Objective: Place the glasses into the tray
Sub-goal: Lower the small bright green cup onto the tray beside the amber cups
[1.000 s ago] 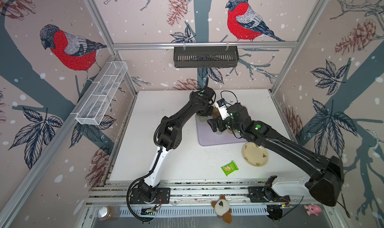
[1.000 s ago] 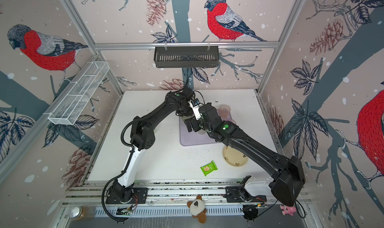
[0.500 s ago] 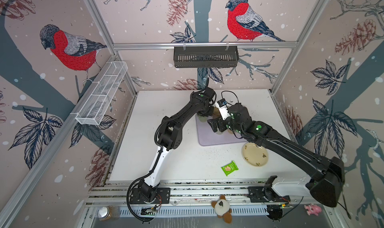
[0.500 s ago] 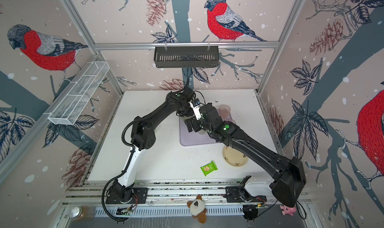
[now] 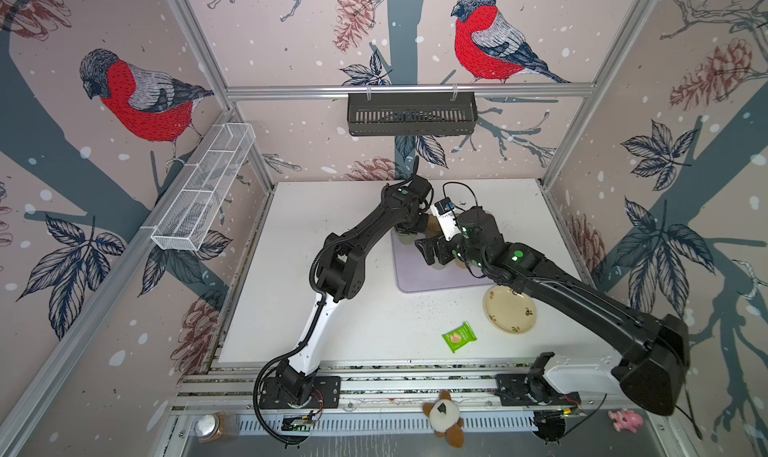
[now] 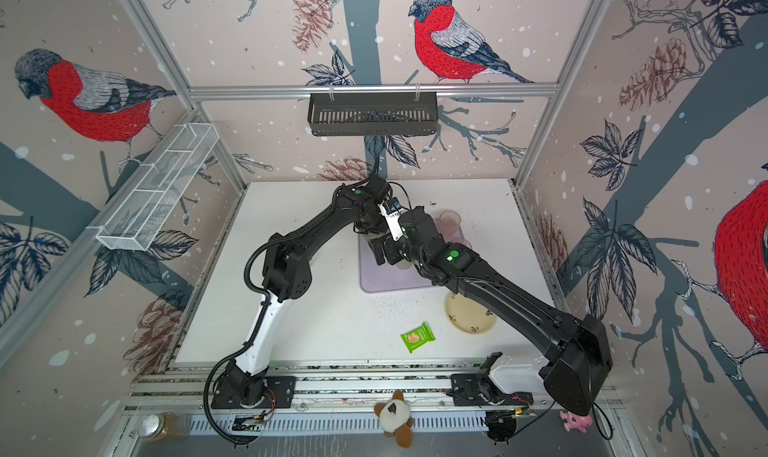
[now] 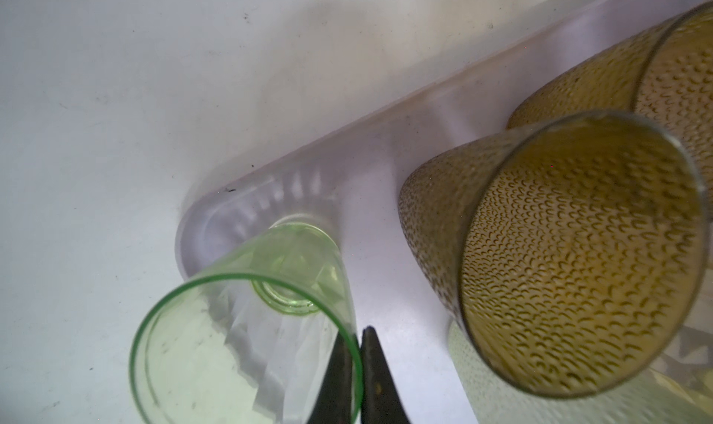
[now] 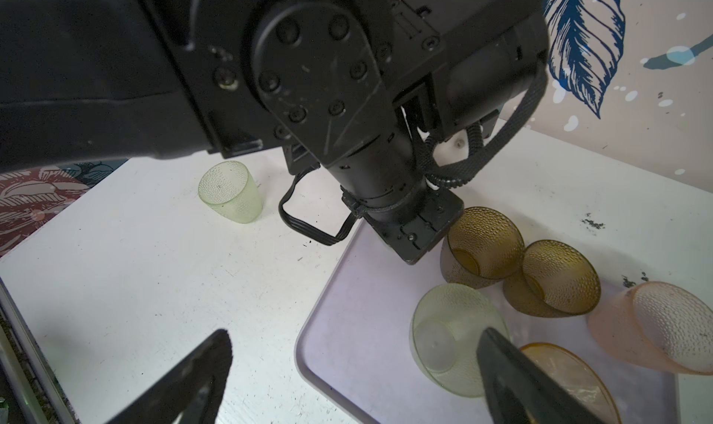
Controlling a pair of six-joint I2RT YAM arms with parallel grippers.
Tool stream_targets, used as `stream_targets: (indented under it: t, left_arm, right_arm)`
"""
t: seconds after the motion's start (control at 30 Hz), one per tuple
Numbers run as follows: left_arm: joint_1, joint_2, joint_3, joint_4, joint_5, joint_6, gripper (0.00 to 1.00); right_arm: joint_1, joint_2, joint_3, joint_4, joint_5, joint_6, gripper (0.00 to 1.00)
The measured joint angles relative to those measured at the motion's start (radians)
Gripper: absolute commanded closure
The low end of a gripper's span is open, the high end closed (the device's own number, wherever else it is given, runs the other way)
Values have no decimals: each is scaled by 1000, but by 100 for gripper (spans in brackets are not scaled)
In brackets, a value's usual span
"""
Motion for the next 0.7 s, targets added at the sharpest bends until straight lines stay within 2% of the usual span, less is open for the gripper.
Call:
stream_targets:
  t: [0.7]
  left_arm:
    - [-2, 0, 1, 3, 3, -2, 89]
  right_arm:
    - [0, -8, -3, 0, 4, 0, 1]
